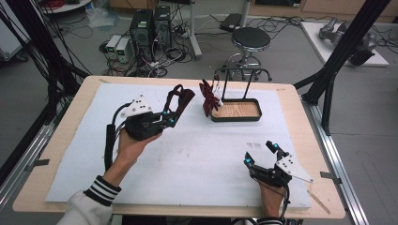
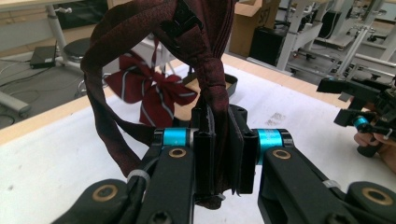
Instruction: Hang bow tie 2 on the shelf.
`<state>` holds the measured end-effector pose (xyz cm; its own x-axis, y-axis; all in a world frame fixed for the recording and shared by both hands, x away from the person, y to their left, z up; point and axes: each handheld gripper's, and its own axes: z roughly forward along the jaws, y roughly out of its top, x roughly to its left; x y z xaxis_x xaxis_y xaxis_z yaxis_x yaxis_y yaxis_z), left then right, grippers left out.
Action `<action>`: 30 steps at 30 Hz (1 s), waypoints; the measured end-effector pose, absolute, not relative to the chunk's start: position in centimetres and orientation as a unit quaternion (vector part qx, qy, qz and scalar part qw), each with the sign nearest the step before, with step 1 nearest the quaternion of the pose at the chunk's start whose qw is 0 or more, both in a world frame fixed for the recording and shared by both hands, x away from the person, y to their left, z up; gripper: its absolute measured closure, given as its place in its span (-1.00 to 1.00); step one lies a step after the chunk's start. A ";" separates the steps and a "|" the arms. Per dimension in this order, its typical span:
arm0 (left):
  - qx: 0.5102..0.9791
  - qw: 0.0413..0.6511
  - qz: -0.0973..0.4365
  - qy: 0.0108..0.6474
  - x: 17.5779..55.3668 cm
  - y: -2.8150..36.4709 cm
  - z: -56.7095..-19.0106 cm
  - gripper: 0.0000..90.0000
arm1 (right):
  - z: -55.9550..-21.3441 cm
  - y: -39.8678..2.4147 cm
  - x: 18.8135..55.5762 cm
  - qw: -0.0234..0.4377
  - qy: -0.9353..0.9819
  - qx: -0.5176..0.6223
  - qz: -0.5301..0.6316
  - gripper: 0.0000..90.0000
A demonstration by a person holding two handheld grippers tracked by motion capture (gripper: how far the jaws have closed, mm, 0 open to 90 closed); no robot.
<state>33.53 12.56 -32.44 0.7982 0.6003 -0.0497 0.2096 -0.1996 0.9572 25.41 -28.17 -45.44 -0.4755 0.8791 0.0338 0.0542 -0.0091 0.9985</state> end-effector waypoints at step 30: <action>0.752 0.595 0.165 0.230 37.1 5.9 -31.0 0.81 | -45.4 -28.2 25.4 0.344 0.613 0.380 0.602 -0.79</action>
